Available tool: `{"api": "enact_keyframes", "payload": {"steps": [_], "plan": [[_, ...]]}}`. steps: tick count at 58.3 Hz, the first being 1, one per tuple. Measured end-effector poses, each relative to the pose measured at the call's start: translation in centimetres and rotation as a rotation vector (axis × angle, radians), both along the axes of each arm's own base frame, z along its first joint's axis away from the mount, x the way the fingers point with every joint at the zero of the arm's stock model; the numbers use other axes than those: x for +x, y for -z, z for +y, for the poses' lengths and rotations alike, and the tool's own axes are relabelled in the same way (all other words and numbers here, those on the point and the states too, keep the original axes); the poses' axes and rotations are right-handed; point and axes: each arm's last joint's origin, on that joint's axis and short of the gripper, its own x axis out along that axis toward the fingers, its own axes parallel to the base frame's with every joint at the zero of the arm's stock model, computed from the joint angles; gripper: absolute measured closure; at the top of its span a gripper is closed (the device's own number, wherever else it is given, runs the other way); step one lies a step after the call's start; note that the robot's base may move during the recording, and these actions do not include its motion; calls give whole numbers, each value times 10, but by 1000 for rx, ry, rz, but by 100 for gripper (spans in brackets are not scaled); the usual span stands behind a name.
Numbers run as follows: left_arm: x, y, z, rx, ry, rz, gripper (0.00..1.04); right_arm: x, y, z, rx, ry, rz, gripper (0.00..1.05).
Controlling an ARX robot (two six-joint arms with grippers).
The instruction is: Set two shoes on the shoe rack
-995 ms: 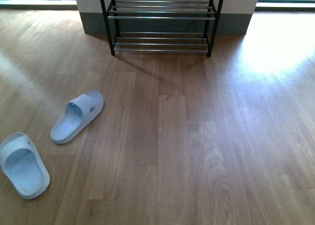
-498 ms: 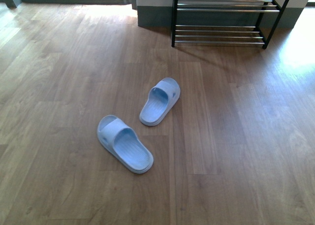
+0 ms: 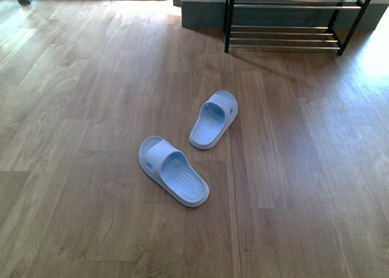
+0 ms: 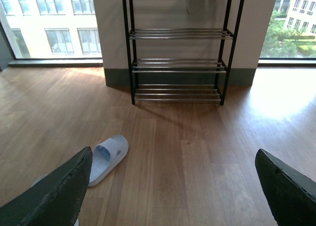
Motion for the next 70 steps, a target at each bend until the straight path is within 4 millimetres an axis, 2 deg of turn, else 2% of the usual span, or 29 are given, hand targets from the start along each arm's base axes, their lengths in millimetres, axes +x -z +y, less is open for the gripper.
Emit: {"api": "enact_keyframes", "payload": {"steps": [70], "plan": [[0, 0, 0, 0, 2, 0, 9, 0, 0, 0, 0, 3, -1, 9]]}}
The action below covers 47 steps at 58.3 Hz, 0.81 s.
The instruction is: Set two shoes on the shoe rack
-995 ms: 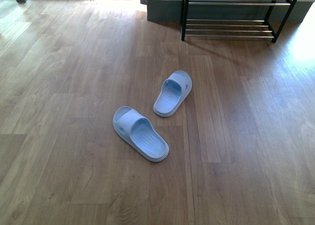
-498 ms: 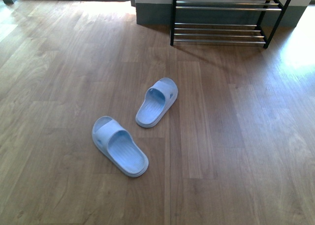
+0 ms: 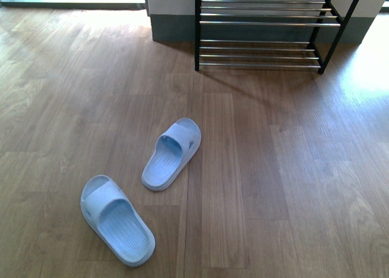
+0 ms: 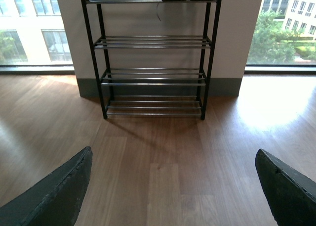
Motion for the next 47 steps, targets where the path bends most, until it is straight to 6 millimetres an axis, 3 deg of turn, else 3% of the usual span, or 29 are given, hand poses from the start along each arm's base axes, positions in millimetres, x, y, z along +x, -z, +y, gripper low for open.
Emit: {"api": "enact_keyframes", "payload": {"steps": [47], "plan": [[0, 0, 0, 0, 0, 0, 9, 0, 0, 0, 0, 0, 1, 9]]}}
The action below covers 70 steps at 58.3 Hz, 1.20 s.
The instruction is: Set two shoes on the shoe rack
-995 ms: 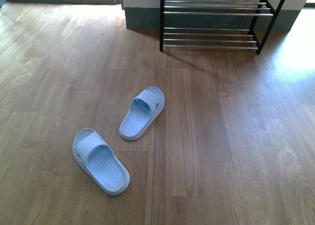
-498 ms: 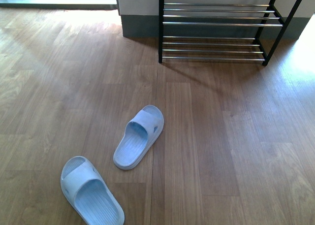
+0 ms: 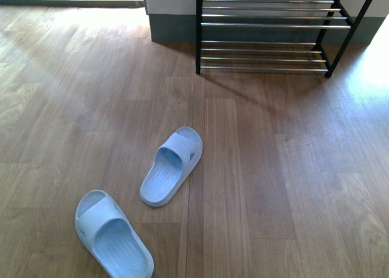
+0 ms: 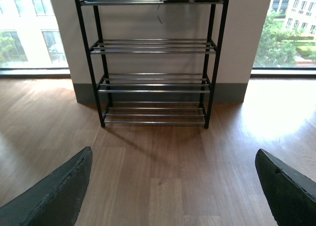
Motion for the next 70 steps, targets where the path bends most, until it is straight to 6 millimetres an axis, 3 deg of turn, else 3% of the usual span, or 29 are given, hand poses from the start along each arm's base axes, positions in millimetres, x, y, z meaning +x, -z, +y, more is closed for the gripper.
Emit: {"api": "enact_keyframes", "payload": {"steps": [13, 19, 24, 28, 34, 41, 48, 57, 70], "plan": [[1, 1, 0, -8, -35, 19, 9, 0, 0, 0, 0, 0, 0, 9], [10, -5, 2, -11, -405, 108, 9, 0, 0, 0, 0, 0, 0, 9], [26, -14, 9, -51, -484, 195, 9, 0, 0, 0, 0, -3, 0, 9], [49, -20, 16, -114, -446, 265, 9, 0, 0, 0, 0, -3, 0, 9], [88, -13, 21, -160, -377, 385, 9, 0, 0, 0, 0, -3, 0, 9], [140, 22, 21, -141, -383, 577, 9, 0, 0, 0, 0, -3, 0, 9], [179, 89, 5, -79, -304, 847, 9, 0, 0, 0, 0, -3, 0, 9], [202, 135, -17, -53, -190, 1024, 9, 0, 0, 0, 0, -2, 0, 9], [230, 199, -32, 1, -166, 1245, 9, 0, 0, 0, 0, -2, 0, 9]]}}
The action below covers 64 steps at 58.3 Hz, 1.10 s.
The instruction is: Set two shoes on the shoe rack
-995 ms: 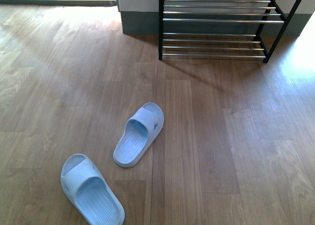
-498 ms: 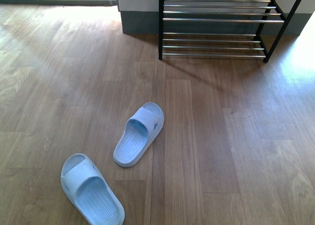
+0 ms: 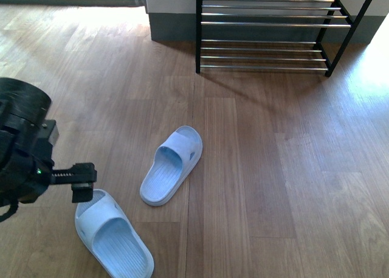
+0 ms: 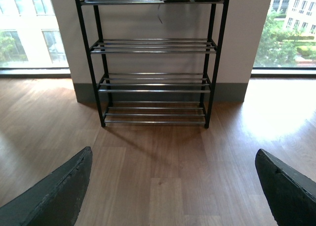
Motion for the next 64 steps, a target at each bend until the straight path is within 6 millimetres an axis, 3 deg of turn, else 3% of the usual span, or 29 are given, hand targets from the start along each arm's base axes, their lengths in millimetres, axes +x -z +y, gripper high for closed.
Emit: {"api": "enact_keyframes", "payload": {"steps": [17, 32, 33, 34, 44, 53, 64], "plan": [[26, 52, -22, -61, 107, 242, 9, 0, 0, 0, 0, 0, 0, 9], [32, 84, -21, -16, 153, 373, 9, 0, 0, 0, 0, 0, 0, 9], [39, 102, -22, -3, 164, 448, 9, 0, 0, 0, 0, 0, 0, 9], [43, 105, -23, -3, 163, 455, 9, 0, 0, 0, 0, 0, 0, 9], [55, 116, -24, 24, 151, 495, 9, 0, 0, 0, 0, 0, 0, 9], [52, 129, -23, 40, 136, 552, 9, 0, 0, 0, 0, 0, 0, 9], [55, 131, -18, 144, 186, 538, 9, 0, 0, 0, 0, 0, 0, 9]]}}
